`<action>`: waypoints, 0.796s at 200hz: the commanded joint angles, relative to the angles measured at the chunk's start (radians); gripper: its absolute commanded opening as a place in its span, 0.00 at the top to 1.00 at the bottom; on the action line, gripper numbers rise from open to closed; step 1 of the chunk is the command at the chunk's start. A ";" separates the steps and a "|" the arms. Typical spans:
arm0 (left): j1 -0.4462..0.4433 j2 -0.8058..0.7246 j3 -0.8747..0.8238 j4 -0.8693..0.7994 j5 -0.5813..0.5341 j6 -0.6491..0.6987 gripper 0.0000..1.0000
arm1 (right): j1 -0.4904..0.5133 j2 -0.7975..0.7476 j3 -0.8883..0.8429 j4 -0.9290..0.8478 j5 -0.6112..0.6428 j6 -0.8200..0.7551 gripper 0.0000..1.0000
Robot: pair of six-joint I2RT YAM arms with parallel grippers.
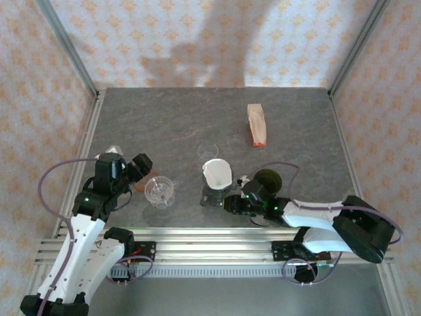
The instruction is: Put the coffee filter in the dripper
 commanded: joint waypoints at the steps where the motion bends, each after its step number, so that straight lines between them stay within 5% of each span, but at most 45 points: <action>1: 0.008 -0.027 -0.009 -0.039 0.013 -0.002 0.17 | -0.006 0.054 0.062 0.049 0.016 -0.040 0.72; 159: 0.008 -0.112 -0.016 -0.104 0.026 -0.008 0.17 | -0.009 0.448 0.421 0.064 0.045 -0.059 0.71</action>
